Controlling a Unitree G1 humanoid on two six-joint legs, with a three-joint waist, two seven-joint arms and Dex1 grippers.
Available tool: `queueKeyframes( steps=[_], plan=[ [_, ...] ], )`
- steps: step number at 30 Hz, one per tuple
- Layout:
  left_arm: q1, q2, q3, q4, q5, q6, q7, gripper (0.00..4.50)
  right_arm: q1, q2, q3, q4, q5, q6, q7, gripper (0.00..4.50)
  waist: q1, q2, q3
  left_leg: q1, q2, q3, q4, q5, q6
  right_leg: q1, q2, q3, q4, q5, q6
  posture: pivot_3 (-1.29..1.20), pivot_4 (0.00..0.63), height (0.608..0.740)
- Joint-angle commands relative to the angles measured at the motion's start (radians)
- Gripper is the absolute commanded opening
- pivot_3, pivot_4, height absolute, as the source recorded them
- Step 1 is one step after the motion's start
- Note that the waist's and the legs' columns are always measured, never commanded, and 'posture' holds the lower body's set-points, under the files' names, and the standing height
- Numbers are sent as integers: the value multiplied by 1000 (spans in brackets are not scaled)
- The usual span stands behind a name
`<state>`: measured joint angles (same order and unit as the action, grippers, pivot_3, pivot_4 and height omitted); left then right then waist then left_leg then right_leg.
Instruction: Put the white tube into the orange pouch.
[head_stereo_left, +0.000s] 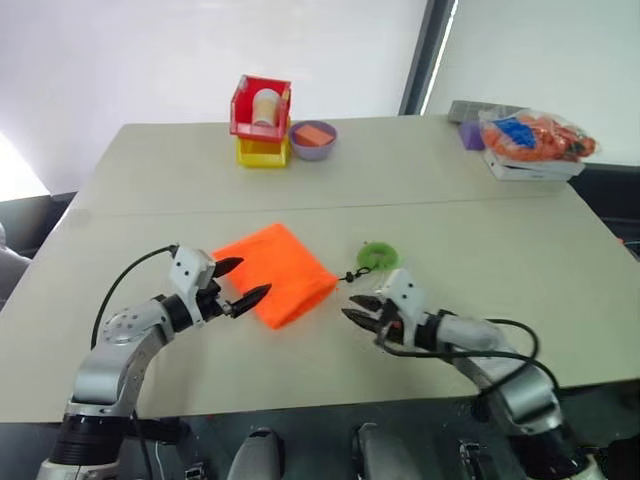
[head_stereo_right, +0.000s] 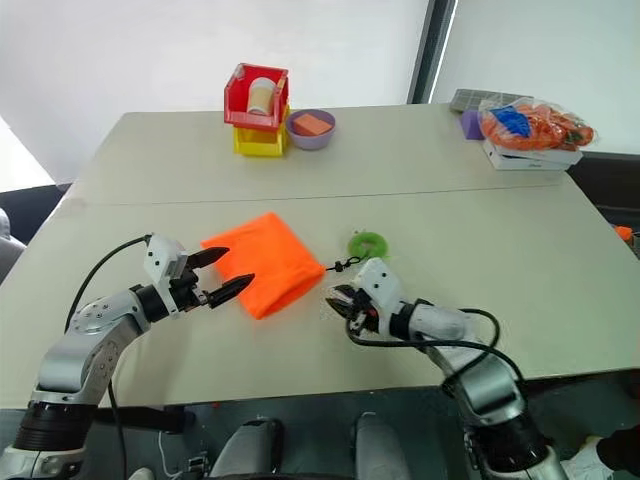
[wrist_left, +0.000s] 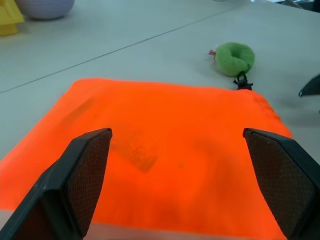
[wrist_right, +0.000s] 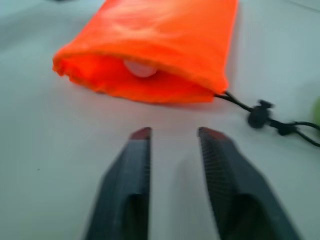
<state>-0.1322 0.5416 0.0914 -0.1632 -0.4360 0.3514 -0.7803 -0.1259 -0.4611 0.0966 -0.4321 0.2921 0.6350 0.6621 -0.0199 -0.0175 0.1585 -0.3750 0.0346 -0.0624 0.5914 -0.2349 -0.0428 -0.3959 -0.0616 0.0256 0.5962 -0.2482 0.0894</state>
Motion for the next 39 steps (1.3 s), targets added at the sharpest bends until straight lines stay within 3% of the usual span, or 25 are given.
queueKeyframes(
  steps=[1,2,8,14,17,23,30,39],
  plan=[
    [-16,2,-2,-27,5,-28,-11,4500,-43,24,-92,-18,52,27,-56,3570,1,0,0,0,0,0,0,0,0,0,0,0,0,0,0,0,150,740],
    [-18,3,-10,-26,9,-32,-17,4500,-70,37,-113,16,48,38,-88,3979,1,0,0,0,0,0,0,0,0,0,0,0,0,0,0,0,150,740],
    [-28,7,-37,-14,39,-63,-38,4500,-237,122,-160,274,-29,65,-289,3979,4,0,0,-1,-1,1,1,0,0,-3,-1,0,-2,3,-5,0,150,740],
    [-23,3,-36,-18,41,-68,-34,4500,-323,164,-149,492,-67,41,-342,3979,4,1,0,-3,-1,1,-2,0,0,-1,0,0,-1,3,-4,0,150,740],
    [-19,4,-35,-22,42,-69,-31,4500,-327,172,-148,501,-59,28,-328,3068,2,1,0,-2,0,1,-1,0,1,-1,0,0,0,3,-4,0,150,740],
    [-9,6,-38,-41,32,-64,-34,4500,-304,174,-161,426,-40,23,-323,43,2,1,0,-1,0,0,-1,0,1,0,0,0,0,3,-4,0,150,740],
    [-23,9,-43,-64,-7,-23,-72,4500,-317,183,-209,267,12,24,-336,43,3,2,1,-1,0,0,-1,0,1,-1,0,0,0,3,-4,0,150,740],
    [-179,-26,-70,9,-98,105,-112,4500,-364,204,-204,152,81,88,-349,43,5,2,1,-1,0,0,-1,0,1,0,1,0,0,2,-4,0,150,740]
  ],
)
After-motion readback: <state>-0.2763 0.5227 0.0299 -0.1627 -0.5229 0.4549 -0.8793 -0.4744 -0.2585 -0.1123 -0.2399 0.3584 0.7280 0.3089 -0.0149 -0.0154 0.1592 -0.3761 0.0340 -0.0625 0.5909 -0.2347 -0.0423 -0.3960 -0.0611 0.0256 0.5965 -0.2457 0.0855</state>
